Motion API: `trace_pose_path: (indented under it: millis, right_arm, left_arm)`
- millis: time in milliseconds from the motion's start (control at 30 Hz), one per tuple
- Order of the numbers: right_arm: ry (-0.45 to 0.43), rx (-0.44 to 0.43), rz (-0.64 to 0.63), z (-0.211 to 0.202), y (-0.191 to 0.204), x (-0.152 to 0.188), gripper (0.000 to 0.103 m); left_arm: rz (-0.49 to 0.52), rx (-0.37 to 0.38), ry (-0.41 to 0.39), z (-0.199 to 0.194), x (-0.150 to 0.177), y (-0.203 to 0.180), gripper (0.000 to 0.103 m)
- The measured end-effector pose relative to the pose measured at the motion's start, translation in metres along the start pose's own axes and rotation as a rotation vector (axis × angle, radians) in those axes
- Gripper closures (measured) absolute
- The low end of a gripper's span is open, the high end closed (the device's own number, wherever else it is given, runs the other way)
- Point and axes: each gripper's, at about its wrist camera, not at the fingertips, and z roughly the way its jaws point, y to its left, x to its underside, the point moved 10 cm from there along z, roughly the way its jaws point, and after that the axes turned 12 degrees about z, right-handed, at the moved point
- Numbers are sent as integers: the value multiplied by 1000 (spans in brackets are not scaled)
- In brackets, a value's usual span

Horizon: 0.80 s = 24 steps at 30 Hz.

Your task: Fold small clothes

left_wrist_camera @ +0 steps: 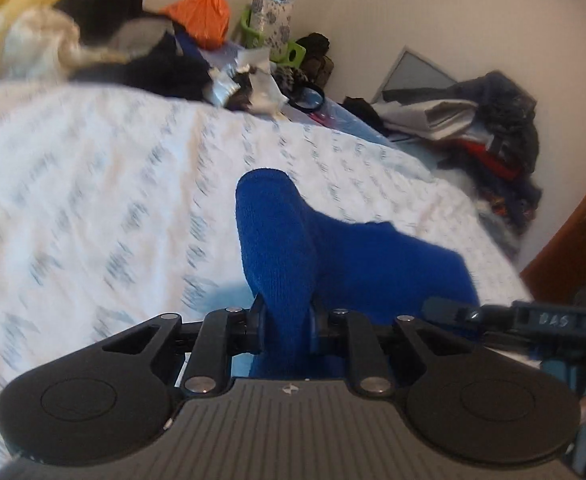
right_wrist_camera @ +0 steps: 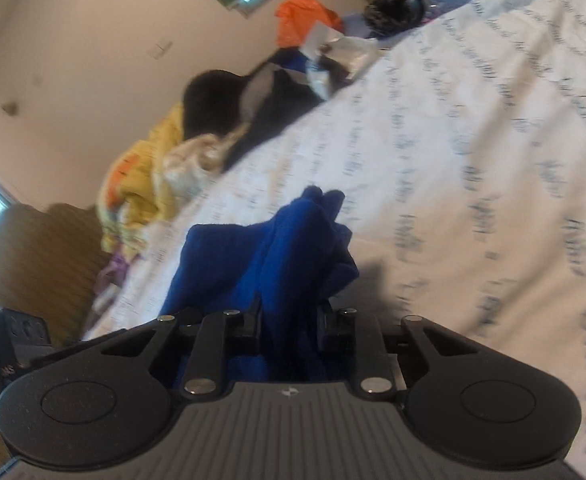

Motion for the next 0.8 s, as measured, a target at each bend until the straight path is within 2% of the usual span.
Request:
trace_pose_path:
  millis: [33,67,100,133,200,233,267,333,367,400,433,467,500,533,567,667,733,767,800]
  right_arm:
    - [0,0,0,0,0,0,69]
    - [1,27,9,8,-1,-1,49]
    - [22,72,11,15,-4,2,37]
    - [51,109,4,17,-6,7,25]
    - [82,120,-43,7,-4,21,25]
    - [108,101,-65,-3,-3,32,25]
    - [127,88,-67,-13,-4,41,25]
    - [143,77,-51,-33,-14,61,26]
    - [168,109,-36,-40,-28,78,27]
    - [168,109,-36,-40,-28,78,34]
    - [188,129,-34,-39,-34,87,64]
    - [218,151,-38,-36,-39,97,83]
    - [221,156,-53,-35,-39,104,83]
    - [220,151,-72,-36,-35,108,88]
    - [227,145,-88,-38,-29,111,88]
    - [210,120,-143,-56,-9,118,89]
    - [223,189,-180,-57,-21,129,88]
    - [225,221,-192,-56,-29,132,84]
    - [205,189,-171,-60,-30,129,80]
  left_arm:
    - [27,-45,2,2,-2,8,78]
    - [35,-81,8,0,-2,16,77]
    - [17,-83,13,-7,0,20,70]
    - [-10,-54,11,-16,6,21,63]
    - [-65,19,-15,-45,25,18,25]
    - [-88,45,-13,-56,39,14,20]
    - [-108,79,14,-63,56,8,21]
    - [-156,141,89,-65,92,-5,30]
    - [-179,164,135,-62,110,-13,40]
    - [-187,176,174,-57,123,-19,46]
    - [-173,166,162,-56,128,-23,57]
    - [-138,141,160,-56,130,-27,74]
    - [-120,124,174,-56,131,-28,93]
    - [-131,119,181,-58,130,-26,94]
    - [-138,117,176,-63,127,-22,94]
    - [-44,77,146,-88,121,-11,93]
    - [35,17,165,-95,127,-4,90]
    - [66,0,158,-100,129,-4,86]
    - [95,-23,138,-108,129,-6,73]
